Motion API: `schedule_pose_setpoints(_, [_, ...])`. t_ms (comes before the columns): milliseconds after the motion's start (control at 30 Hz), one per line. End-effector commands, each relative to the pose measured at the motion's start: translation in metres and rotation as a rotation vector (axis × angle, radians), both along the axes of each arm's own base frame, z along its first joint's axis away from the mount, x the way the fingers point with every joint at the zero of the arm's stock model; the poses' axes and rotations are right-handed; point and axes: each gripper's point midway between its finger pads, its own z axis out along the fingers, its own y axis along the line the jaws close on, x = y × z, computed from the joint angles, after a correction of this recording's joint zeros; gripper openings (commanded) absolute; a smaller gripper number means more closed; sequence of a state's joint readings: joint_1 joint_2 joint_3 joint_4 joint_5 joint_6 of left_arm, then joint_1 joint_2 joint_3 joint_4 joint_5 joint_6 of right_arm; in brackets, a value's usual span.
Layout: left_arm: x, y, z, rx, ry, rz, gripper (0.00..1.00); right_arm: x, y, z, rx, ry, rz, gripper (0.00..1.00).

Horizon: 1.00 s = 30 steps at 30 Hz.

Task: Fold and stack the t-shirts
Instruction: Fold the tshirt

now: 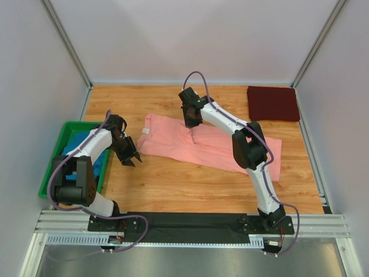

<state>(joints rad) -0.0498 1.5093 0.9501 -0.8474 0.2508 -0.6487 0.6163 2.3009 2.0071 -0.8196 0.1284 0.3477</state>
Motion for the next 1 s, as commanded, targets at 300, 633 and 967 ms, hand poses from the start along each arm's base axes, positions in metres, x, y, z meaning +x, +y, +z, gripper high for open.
schedule_pose_setpoints(300, [0.009, 0.005, 0.002, 0.021, -0.016, 0.012, 0.47, 0.034, -0.023, 0.018, 0.002, -0.066, -0.093, 0.00])
schedule_pose_setpoints(633, [0.030, 0.007, 0.010, 0.034, -0.083, -0.014, 0.49, 0.031, -0.022, 0.028, 0.087, -0.027, -0.100, 0.22])
schedule_pose_setpoints(967, [0.059, 0.004, -0.002, 0.027, -0.071, -0.039, 0.50, 0.018, -0.008, 0.046, 0.244, 0.031, -0.013, 0.37])
